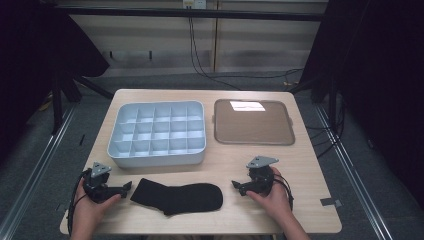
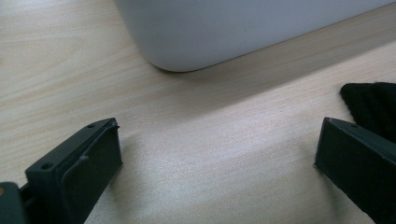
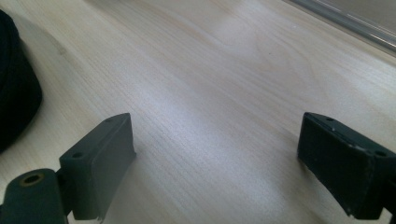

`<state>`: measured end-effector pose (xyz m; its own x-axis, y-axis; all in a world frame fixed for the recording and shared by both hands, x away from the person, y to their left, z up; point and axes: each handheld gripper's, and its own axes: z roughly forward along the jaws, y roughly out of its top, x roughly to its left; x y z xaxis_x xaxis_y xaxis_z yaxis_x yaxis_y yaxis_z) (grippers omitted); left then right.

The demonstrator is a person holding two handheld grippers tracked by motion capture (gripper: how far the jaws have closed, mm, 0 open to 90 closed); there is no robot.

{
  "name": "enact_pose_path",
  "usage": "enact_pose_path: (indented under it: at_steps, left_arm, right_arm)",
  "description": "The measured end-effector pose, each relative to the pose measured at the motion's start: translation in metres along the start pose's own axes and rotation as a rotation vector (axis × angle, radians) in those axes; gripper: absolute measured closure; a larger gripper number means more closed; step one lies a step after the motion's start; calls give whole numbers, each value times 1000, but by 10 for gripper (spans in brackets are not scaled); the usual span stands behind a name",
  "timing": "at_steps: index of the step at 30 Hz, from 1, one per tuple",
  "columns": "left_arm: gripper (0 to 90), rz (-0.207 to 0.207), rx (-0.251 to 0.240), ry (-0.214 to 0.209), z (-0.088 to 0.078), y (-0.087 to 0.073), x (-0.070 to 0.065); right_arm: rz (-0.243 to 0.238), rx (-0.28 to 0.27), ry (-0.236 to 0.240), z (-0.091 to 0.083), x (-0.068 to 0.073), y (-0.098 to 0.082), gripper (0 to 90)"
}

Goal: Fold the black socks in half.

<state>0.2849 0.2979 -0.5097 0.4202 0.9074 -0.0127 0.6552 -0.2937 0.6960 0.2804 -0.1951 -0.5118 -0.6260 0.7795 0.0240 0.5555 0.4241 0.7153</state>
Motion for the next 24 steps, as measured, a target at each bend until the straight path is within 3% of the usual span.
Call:
enact_pose_path:
  at_steps: [13, 16, 20, 24]
  left_arm:
    - [3, -7, -3, 5, -1, 0, 0]
    - [42, -19, 10, 12, -3, 2, 0]
    - [160, -22, 36, 8, -7, 5, -1]
    - [186, -17, 61, -10, -9, 8, -3]
  right_arm:
    - [3, -1, 3, 0, 0, 0, 111]
    - [0, -7, -1, 0, 1, 0, 131]
    - [1, -10, 10, -2, 2, -1, 168]
    - [-16, -4, 21, -8, 2, 1, 214]
